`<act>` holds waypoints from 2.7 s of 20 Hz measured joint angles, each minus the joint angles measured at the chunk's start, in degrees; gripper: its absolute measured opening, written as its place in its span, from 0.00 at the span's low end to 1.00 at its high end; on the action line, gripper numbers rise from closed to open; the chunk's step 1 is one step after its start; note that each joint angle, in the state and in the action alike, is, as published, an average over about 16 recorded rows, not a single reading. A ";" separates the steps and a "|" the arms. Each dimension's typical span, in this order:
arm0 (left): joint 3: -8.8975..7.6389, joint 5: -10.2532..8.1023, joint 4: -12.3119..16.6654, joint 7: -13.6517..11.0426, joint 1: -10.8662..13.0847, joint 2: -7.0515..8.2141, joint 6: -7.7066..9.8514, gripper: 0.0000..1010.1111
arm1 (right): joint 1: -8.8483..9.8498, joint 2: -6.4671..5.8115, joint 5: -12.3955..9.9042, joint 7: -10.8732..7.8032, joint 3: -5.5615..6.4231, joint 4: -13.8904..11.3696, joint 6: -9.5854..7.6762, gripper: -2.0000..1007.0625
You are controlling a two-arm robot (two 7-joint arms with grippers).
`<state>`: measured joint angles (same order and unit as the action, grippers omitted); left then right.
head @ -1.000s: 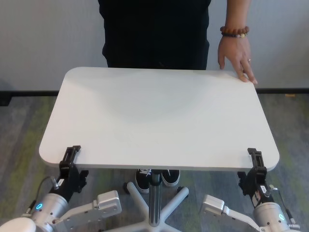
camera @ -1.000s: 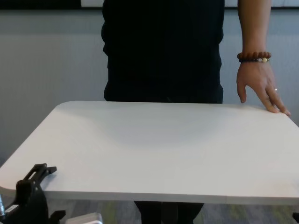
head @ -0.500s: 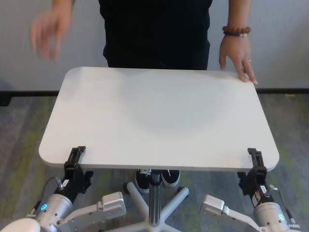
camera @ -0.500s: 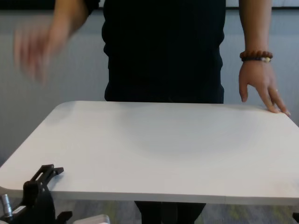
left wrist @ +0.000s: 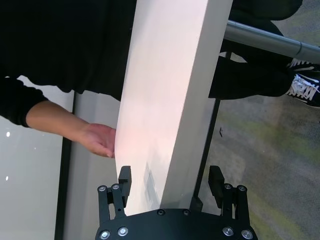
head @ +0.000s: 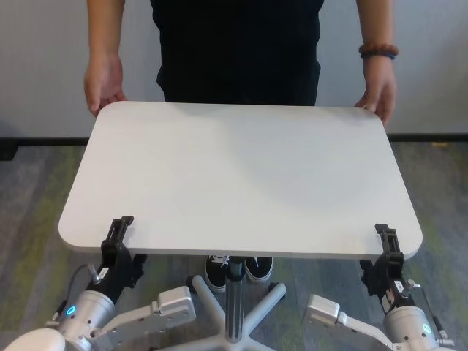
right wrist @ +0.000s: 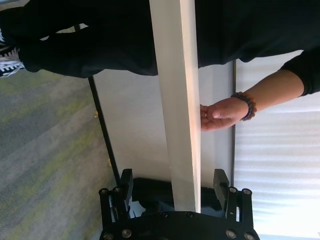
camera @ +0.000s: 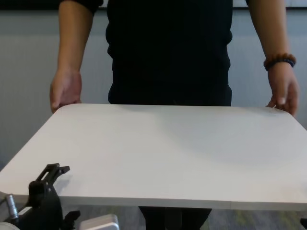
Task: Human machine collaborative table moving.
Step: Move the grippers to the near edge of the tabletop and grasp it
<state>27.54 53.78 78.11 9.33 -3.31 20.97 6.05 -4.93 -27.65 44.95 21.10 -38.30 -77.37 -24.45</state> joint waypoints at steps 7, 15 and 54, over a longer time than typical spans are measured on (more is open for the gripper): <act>-0.49 0.76 -1.33 0.26 -0.49 -1.30 -0.31 0.99 | 0.00 0.00 0.00 0.00 0.00 0.00 0.00 1.00; -0.98 1.37 -2.70 1.00 -1.07 -2.55 -0.46 0.99 | 0.00 0.00 0.00 0.00 0.00 0.00 0.00 1.00; -1.56 1.40 -3.60 3.06 -1.41 -3.75 -0.94 0.99 | 0.00 0.00 0.00 0.00 0.00 0.00 0.00 1.00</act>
<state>25.98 55.18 74.51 12.39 -4.72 17.22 5.11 -4.93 -27.65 44.95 21.10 -38.30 -77.37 -24.45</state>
